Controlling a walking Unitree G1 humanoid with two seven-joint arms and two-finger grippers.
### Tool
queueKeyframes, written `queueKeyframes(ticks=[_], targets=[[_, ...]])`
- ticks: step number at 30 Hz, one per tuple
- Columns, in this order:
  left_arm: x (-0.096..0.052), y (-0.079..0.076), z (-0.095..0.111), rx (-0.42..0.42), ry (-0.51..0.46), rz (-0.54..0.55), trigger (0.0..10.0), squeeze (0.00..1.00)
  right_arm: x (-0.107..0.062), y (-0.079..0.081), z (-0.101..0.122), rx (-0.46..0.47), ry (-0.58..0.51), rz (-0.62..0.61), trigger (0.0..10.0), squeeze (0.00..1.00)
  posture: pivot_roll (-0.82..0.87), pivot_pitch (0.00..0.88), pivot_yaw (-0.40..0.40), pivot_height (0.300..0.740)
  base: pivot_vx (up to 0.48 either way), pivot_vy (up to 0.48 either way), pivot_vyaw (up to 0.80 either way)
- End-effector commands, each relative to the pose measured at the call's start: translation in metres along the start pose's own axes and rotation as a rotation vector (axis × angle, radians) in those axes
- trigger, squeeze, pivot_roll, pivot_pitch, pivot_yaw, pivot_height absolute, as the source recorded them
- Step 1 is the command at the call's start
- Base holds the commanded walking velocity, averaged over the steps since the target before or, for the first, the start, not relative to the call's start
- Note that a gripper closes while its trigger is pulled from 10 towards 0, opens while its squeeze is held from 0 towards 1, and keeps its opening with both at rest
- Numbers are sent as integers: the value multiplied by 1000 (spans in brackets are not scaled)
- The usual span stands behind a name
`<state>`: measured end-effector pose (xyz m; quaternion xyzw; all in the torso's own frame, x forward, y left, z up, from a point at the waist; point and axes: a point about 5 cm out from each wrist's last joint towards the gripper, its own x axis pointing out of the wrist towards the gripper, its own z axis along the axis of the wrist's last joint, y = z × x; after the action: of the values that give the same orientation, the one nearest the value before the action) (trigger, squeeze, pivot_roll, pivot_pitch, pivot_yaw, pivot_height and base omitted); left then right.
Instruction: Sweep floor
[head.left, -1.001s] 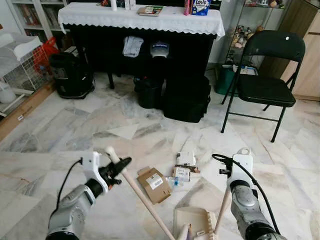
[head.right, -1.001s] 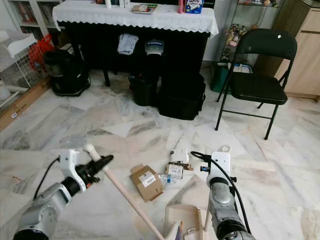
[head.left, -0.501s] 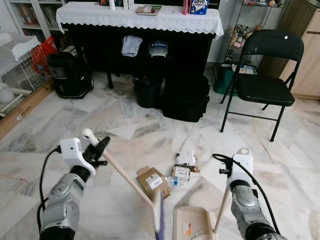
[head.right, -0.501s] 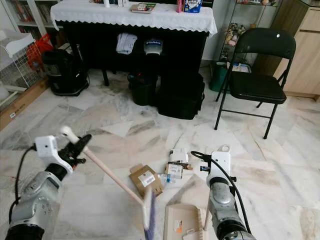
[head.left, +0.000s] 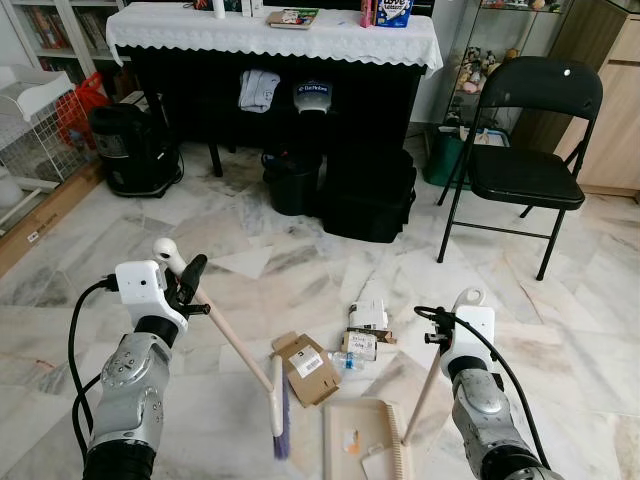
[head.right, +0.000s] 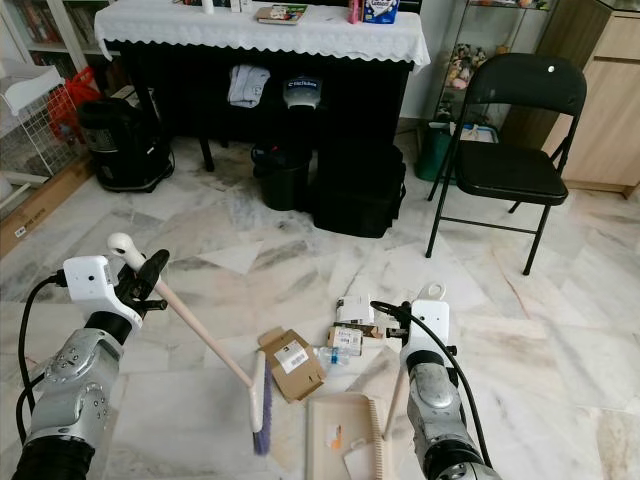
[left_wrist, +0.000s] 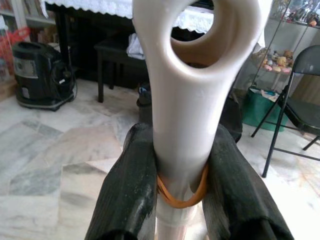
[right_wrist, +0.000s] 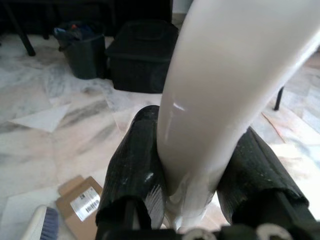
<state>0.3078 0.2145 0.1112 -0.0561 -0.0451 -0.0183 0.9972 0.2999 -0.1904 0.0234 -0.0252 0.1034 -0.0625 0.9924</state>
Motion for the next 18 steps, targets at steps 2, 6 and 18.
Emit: queueKeyframes(ticks=[2, 6, 18], targets=[[8, -3, 14, 35, -77, 13, 10000, 0, 8, 2, 22, 31, -104, 8, 10000, 0, 114, 0, -19, 740, 0, 0, 0], [10, -4, 14, 47, -86, 31, 10000, 0, 9, 3, 28, 55, -132, 17, 10000, 0, 114, 0, -15, 740, 0, 0, 0], [7, -27, 7, 108, -129, 50, 10000, 0, 6, 9, 50, 141, -289, 38, 10000, 0, 100, 0, 3, 740, 0, 0, 0]])
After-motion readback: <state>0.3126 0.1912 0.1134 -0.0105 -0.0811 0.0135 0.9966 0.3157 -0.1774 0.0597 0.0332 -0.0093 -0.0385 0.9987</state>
